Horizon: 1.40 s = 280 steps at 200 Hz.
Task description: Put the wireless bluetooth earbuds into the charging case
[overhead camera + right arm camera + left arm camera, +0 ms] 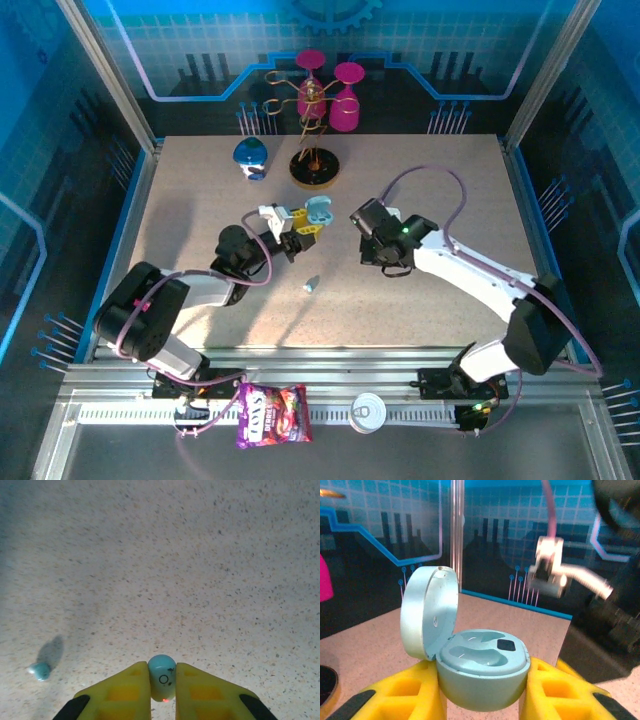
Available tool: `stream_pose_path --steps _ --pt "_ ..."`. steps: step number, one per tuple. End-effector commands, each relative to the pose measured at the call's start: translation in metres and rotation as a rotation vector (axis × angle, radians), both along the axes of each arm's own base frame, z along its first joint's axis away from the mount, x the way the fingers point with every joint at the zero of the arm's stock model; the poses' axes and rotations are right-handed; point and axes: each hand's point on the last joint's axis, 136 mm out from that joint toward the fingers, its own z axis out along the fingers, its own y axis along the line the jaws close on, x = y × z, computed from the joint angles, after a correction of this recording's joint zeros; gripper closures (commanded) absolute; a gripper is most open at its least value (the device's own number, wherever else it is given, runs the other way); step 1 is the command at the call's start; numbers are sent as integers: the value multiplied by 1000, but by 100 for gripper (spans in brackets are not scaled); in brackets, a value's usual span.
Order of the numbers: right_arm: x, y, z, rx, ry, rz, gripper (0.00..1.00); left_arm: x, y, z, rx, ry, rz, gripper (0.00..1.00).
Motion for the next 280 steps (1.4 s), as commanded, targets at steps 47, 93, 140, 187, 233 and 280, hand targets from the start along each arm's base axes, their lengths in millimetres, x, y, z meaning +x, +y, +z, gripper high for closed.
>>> stream_pose_path --steps 47,93,140,187,233,280 --pt "2 53 93 316 -300 224 85 3 -27 1 40 -122 -2 72" --pt "8 78 118 339 -374 307 85 -6 -48 -3 123 -160 -13 72" --pt "16 86 115 343 -382 311 85 -11 -53 -1 137 -173 -17 72" --pt "17 81 96 297 -354 292 85 -12 -51 7 104 -165 -10 72" --pt "18 84 84 291 -331 294 85 -16 -50 12 95 -170 -16 72" --pt "14 94 79 297 -302 328 83 -15 -50 11 99 -164 -11 72"
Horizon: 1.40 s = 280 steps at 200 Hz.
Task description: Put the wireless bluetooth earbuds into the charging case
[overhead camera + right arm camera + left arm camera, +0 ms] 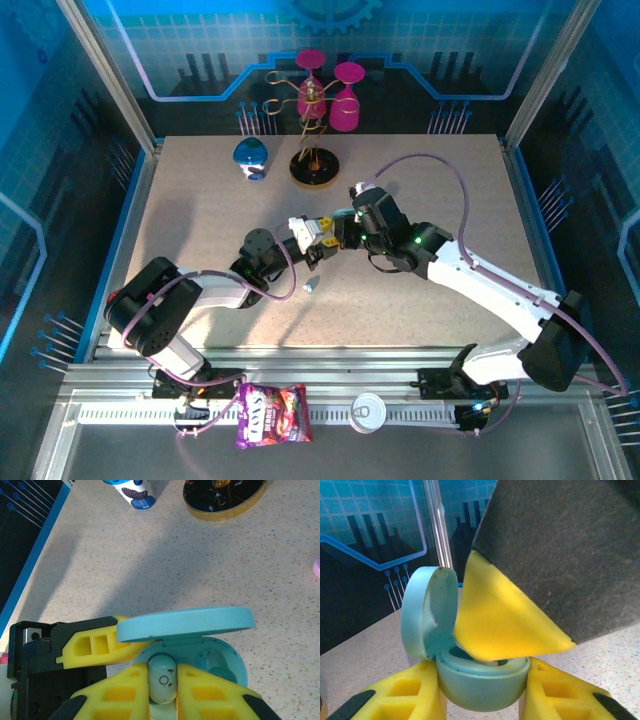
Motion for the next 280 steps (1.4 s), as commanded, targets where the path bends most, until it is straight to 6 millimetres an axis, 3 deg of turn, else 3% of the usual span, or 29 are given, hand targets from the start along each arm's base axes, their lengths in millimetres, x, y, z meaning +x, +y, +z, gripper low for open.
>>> stream_pose_path --steps 1,27,92,125,144,167,171,187,209,257,260,280 --pt "-5 13 -4 -4 8 48 83 -2 -1 22 -36 -50 2 72" --pt "-9 16 -1 -1 6 67 79 -1 -1 20 -36 -44 6 72" --pt "-14 -1 27 -8 -85 59 51 3 2 18 -67 -34 22 72" --pt "-23 -12 46 34 -215 84 41 12 21 19 -91 -14 66 72" --pt "-26 -22 43 55 -258 71 38 15 37 26 -104 -23 102 72" --pt "-23 -33 28 99 -234 13 38 16 55 37 -108 -37 142 72" --pt "-24 -36 13 89 -204 3 38 15 56 40 -104 -45 145 72" --pt "-20 -39 -12 106 -130 -30 38 12 61 48 -92 -64 158 71" --pt "-15 -29 -45 142 -18 -15 39 4 65 60 -91 -87 163 71" --pt "-22 14 -119 113 289 113 48 -13 76 86 -81 -138 177 71" --pt "-19 21 -113 123 292 130 48 -14 76 88 -81 -142 177 71" --pt "-27 51 -133 90 392 255 47 -20 79 97 -74 -158 176 71"
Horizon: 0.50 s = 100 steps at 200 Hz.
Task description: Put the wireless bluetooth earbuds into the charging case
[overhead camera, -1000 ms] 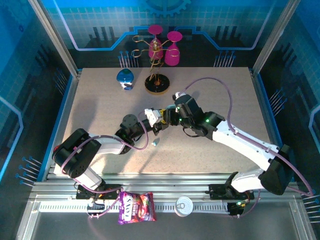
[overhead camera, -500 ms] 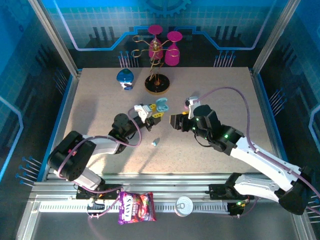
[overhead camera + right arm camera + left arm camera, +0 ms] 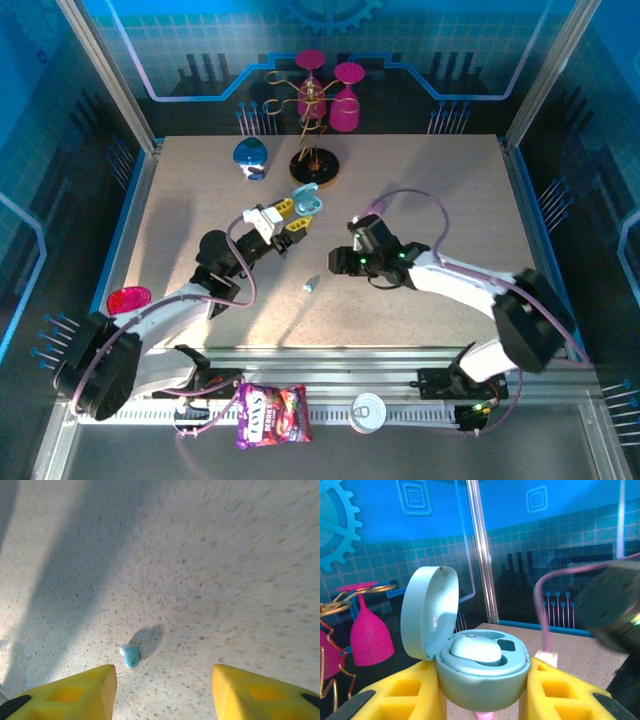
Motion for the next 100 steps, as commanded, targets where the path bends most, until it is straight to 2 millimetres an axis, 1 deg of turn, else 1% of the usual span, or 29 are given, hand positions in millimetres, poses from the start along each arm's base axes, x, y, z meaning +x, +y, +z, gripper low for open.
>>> stream_pose_path --steps 1,20,37,62,100 --pt "-10 43 0 65 106 159 47 -5 5 5 32 -16 22 71" --pt "-16 65 -18 2 148 262 47 -11 7 12 30 -29 20 71" --pt "-16 76 -33 -88 156 324 49 -16 9 18 22 -38 20 71" --pt "-17 82 -51 -255 150 395 53 -22 12 25 22 -52 19 71" --pt "-19 86 -66 -409 128 469 60 -29 14 29 38 -61 18 71"
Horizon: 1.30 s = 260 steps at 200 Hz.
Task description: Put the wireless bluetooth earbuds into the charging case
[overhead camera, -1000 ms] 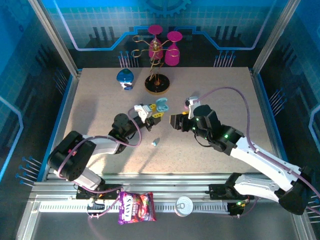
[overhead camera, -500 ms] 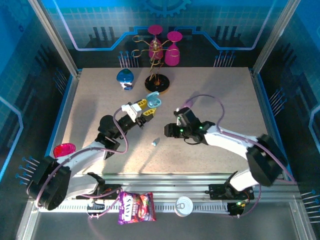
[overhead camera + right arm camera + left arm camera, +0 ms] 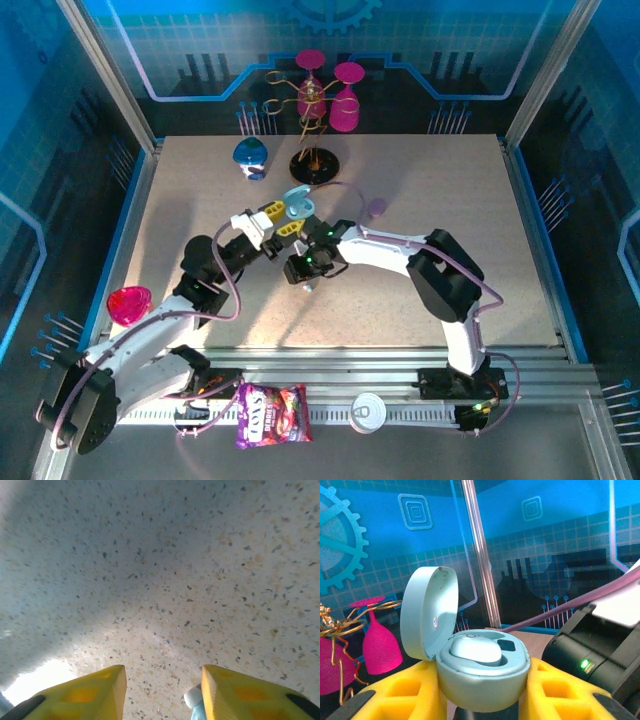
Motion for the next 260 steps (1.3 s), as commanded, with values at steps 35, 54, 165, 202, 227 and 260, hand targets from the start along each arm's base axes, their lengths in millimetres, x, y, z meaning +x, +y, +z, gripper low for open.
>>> stream_pose_path --steps 35,54,165,202,227,260 --pt "-13 -23 -25 -299 -56 141 62 -2 0 6 18 -23 9 70" --pt "-12 -29 -25 -344 -77 145 64 -1 -1 8 18 -25 4 70" --pt "4 -87 -19 -407 -68 -65 71 3 -6 4 18 -3 -17 70" --pt "4 -109 -17 -419 -58 -126 71 4 -8 2 12 4 -22 70" --pt "2 -124 -15 -426 -58 -161 73 6 -10 0 11 11 -29 70" --pt "1 -118 -6 -367 -71 -153 72 8 -11 1 10 6 -31 70"
